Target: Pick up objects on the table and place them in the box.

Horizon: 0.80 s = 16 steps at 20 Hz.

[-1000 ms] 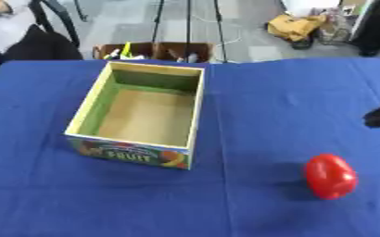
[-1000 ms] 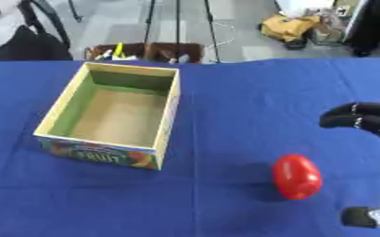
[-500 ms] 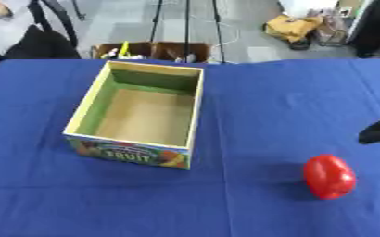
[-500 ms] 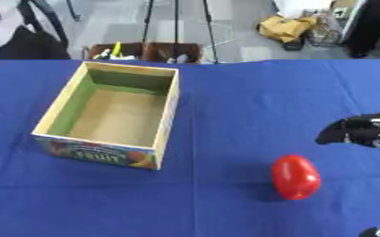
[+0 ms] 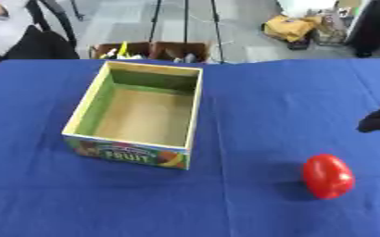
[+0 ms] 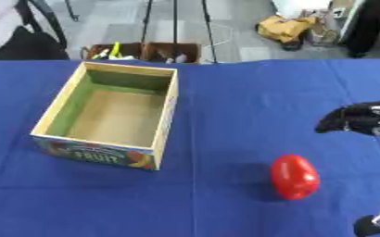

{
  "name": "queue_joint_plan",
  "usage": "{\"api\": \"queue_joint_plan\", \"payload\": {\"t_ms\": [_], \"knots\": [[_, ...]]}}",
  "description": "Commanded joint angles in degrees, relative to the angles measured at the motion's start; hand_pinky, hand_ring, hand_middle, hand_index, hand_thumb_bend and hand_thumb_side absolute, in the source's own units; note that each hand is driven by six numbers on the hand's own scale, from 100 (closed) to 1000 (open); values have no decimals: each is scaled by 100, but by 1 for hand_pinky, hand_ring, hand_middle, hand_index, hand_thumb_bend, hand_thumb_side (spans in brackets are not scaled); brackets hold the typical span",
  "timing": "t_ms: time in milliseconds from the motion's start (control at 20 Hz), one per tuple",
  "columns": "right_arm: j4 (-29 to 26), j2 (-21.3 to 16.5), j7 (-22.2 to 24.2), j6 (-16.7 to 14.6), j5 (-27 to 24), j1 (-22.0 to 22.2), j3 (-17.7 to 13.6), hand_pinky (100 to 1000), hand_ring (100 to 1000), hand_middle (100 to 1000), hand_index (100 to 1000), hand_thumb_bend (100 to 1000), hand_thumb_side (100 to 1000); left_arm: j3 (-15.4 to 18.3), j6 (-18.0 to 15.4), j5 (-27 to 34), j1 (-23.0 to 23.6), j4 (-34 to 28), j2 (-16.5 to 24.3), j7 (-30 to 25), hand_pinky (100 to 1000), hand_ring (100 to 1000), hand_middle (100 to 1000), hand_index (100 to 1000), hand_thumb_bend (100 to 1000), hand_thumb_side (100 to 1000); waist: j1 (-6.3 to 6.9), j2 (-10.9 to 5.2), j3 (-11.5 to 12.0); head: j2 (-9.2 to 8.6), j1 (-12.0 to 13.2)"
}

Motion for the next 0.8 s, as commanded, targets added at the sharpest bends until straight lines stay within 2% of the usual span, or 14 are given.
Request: {"api": "queue_joint_plan", "payload": {"t_ms": [50,350,800], "knots": [[-104,-283,-85,226,48,-187,69,769,838,822,909,848,630,-33,-9,-12,9,-123,138,-36,297,285,423,493,100,808,2,-103,16,-46,-45],[-22,-347,-37,540,245,-528,415,763,839,820,906,813,616,-58,-1,-3,20,-123,137,-75,296,285,424,492,100,808,1,-105,59,-59,-149],[306,-216,188,640,266,-896,739,756,829,805,899,827,576,-88,5,4,18,-123,135,-121,296,285,424,491,100,808,-12,-87,110,-92,-222]]}}
